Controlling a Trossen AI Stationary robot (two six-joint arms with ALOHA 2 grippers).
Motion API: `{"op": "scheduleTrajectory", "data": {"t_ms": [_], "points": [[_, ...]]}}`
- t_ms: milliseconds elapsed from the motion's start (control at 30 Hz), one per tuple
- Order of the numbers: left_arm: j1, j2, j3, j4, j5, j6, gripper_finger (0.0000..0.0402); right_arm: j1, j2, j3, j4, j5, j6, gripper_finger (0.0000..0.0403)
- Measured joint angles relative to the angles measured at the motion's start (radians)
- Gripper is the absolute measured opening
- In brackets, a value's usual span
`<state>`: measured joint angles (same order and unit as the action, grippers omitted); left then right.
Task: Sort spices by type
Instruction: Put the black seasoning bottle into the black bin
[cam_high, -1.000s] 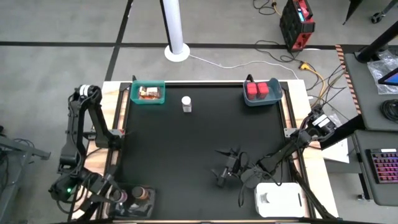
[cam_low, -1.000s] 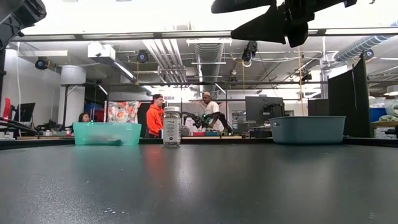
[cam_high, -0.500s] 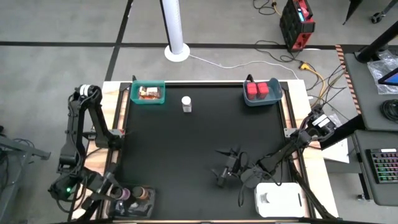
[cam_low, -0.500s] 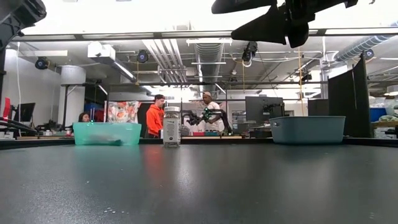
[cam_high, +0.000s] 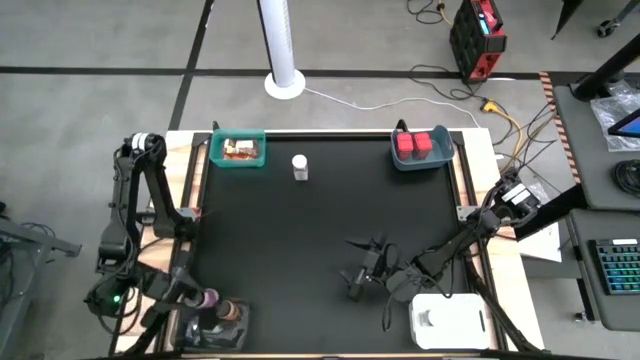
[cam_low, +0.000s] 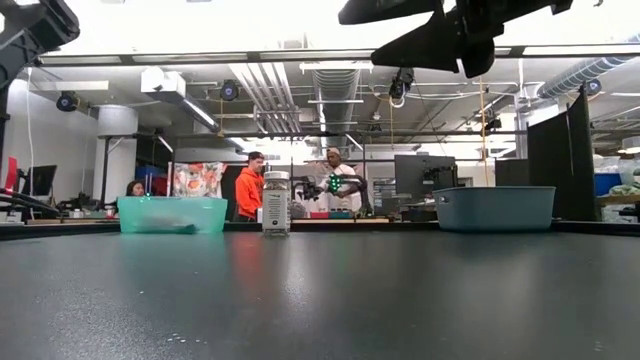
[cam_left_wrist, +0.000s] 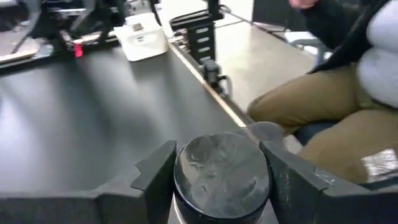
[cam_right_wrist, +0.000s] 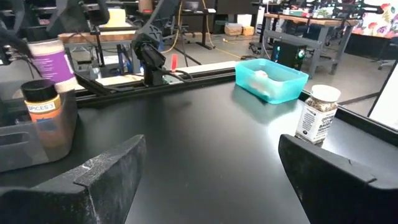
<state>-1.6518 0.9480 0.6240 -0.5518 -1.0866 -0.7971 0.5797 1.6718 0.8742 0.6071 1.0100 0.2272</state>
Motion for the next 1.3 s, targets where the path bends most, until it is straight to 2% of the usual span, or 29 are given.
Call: {"op": "scheduleTrajectory", "data": {"t_ms": [267, 367, 467, 633, 800, 867, 967, 1167, 1300], "points": [[-0.001, -0.164, -0.001, -0.051, 0.06, 0.036, 0.0191, -0.002, 0.0, 0.0, 0.005, -0.016, 0.001, 0.0358], [-0.001, -0.202, -0.001, -0.048, -0.002, 0.099, 0.0191, -0.019, 0.0, 0.009, 0.003, -0.026, -0.001, 0.0358], [0.0, -0.239, 0.004, -0.051, -0.088, 0.151, 0.0191, -0.065, 0.02, 0.058, 0.011, -0.095, -0.026, 0.0358], [-0.001, -0.267, 0.028, -0.049, -0.098, 0.171, 0.0191, -0.117, 0.095, 0.167, -0.025, -0.206, -0.124, 0.0358], [-0.001, -0.227, 0.043, -0.034, -0.074, 0.143, 0.0191, -0.13, 0.15, 0.254, -0.114, -0.207, -0.108, 0.0358], [-0.001, -0.203, 0.059, -0.033, -0.067, 0.12, 0.0191, -0.131, 0.172, 0.28, -0.112, -0.243, -0.116, 0.0358], [-0.001, -0.158, 0.088, -0.031, 0.024, 0.097, 0.0191, -0.131, 0.193, 0.318, -0.109, -0.282, -0.138, 0.0358], [0.005, -0.055, 0.091, -0.042, 0.048, 0.063, 0.0191, -0.131, 0.193, 0.323, -0.142, -0.285, -0.142, 0.0358], [0.019, -0.009, 0.078, -0.043, 0.071, -0.022, 0.0191, -0.131, 0.19, 0.323, -0.138, -0.285, -0.139, 0.0358]]}}
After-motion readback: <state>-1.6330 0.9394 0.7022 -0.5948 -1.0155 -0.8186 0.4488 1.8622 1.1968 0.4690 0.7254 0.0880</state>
